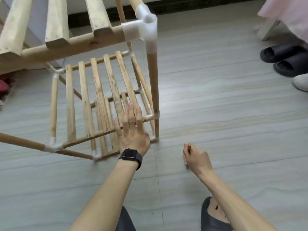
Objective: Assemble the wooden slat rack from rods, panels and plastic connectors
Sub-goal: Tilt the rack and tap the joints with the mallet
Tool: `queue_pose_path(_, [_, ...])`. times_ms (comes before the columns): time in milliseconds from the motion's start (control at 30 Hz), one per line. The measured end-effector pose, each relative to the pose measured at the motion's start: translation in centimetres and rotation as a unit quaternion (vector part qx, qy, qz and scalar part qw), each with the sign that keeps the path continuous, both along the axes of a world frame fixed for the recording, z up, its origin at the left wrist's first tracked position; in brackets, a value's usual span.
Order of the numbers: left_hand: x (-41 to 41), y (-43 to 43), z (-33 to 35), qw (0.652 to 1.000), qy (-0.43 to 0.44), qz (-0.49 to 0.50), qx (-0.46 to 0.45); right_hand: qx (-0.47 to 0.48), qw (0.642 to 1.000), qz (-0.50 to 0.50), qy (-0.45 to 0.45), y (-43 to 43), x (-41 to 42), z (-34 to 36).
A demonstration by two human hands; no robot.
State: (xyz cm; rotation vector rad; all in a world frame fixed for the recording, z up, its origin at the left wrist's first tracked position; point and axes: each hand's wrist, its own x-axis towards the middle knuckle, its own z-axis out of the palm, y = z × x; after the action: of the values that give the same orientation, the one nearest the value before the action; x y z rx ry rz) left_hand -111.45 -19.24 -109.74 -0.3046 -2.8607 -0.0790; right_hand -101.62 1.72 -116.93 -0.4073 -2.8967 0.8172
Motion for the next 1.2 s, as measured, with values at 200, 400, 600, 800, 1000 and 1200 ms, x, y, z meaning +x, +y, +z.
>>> queue_pose_path(200, [-0.1, -0.3, 0.2, 1.000, -0.019, 0.003, -0.011, 0.022, 0.998, -0.004, 0.067, 0.2, 0.1, -1.2])
queue_pose_path(400, [0.7, -0.3, 2.0, 0.992, -0.115, 0.016, -0.048, -0.187, 0.969, -0.073, -0.146, -0.5, -1.2, 2.1])
queue_pose_path(600, [1.1, -0.9, 6.8, 0.965, -0.249, -0.007, -0.083, -0.632, 0.763, -0.100, -0.090, 0.7, -0.2, 12.1])
queue_pose_path(800, [3.8, -0.7, 15.6, 0.980, -0.149, -0.105, -0.073, -0.448, 0.889, -0.053, 0.076, 1.0, 0.8, 22.4])
queue_pose_path(1000, [4.5, -2.0, 25.4, 0.941, 0.230, -0.240, 0.060, -0.292, 0.939, 0.001, 0.180, 0.3, 1.2, 32.0])
queue_pose_path(1200, [1.7, -5.3, 28.8, 0.998, 0.062, -0.005, -0.029, 0.014, 0.979, 0.110, 0.173, -2.2, 0.6, 39.8])
